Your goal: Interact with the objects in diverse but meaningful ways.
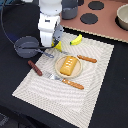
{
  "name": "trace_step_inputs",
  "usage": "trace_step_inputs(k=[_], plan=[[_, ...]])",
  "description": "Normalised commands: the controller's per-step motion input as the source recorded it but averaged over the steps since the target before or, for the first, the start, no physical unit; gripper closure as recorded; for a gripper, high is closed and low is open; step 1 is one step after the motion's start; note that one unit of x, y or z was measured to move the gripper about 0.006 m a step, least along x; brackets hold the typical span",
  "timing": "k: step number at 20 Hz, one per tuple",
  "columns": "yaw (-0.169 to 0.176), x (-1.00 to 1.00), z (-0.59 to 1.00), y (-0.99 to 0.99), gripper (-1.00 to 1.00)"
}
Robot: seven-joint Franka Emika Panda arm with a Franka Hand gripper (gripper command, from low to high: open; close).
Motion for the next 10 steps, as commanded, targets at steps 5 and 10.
trace_step_inputs(k=[5, 10], plan=[[0.008, 0.15, -0.01, 0.0, 1.0], [0.013, 0.13, -0.01, 0.0, 1.0]])
